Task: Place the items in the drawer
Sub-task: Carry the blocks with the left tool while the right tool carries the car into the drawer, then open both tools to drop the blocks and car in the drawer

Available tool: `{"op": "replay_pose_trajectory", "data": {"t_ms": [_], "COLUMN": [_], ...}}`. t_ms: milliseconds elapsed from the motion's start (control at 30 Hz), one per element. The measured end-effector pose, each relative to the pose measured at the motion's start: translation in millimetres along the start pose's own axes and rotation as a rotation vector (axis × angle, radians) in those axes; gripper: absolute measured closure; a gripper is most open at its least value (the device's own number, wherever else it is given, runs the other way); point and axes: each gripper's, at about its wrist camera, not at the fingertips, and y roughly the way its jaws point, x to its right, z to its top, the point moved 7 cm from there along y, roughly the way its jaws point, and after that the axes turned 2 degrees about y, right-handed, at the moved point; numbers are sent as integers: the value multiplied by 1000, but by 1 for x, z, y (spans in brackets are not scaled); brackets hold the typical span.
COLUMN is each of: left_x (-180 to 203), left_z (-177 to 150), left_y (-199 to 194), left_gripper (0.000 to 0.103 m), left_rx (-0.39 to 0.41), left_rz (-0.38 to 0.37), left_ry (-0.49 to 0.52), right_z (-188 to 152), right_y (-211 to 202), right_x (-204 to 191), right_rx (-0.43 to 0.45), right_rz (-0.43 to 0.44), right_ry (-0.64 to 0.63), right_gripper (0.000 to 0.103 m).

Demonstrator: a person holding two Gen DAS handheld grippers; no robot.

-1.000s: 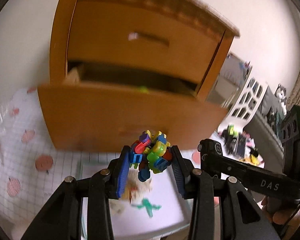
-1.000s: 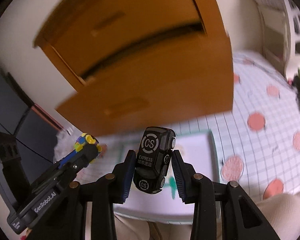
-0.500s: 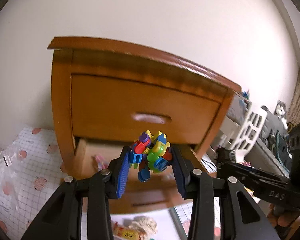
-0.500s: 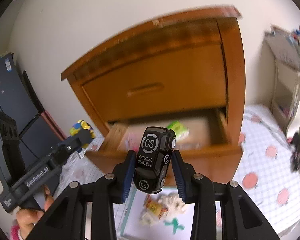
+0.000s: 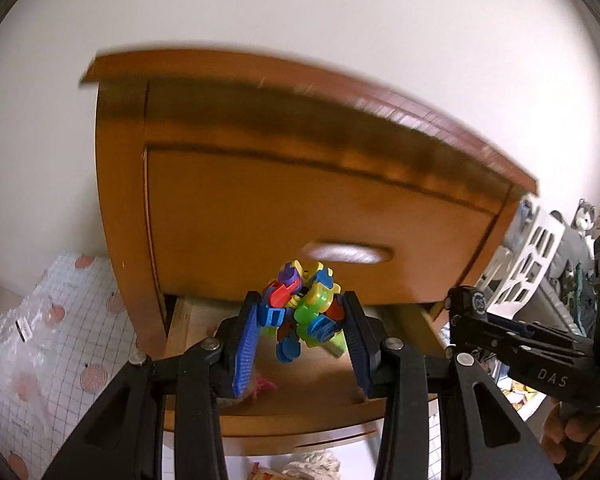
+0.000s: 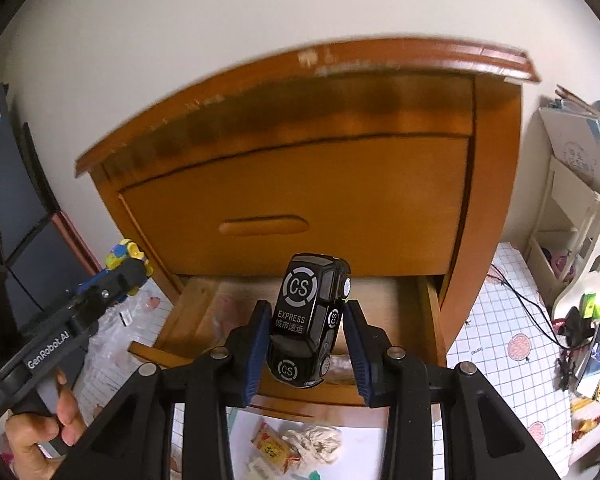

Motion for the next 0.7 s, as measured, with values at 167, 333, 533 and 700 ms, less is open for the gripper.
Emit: {"op": "replay_pose_trajectory", "data": {"t_ms": [167, 333, 533, 700], "left_x": [-9, -12, -9, -6], "left_z": [-14, -24, -38, -44], "left_y": [23, 41, 58, 63], "left_gripper": [61, 61, 61, 53], "left_rx": [-52, -97, -161, -185], "left_rz": [16, 29, 31, 34], "left_ry": [-19, -31, -13, -16], "right_z": [-10, -22, -30, -34], "right_y": [29, 56, 76, 81], "right_x": [6, 8, 8, 12], "right_rx": [-64, -131, -170, -188], "right_rz": [-23, -43, -60, -74], "right_ry": [-4, -1, 12, 5], "right_gripper": [64, 64, 63, 63]}}
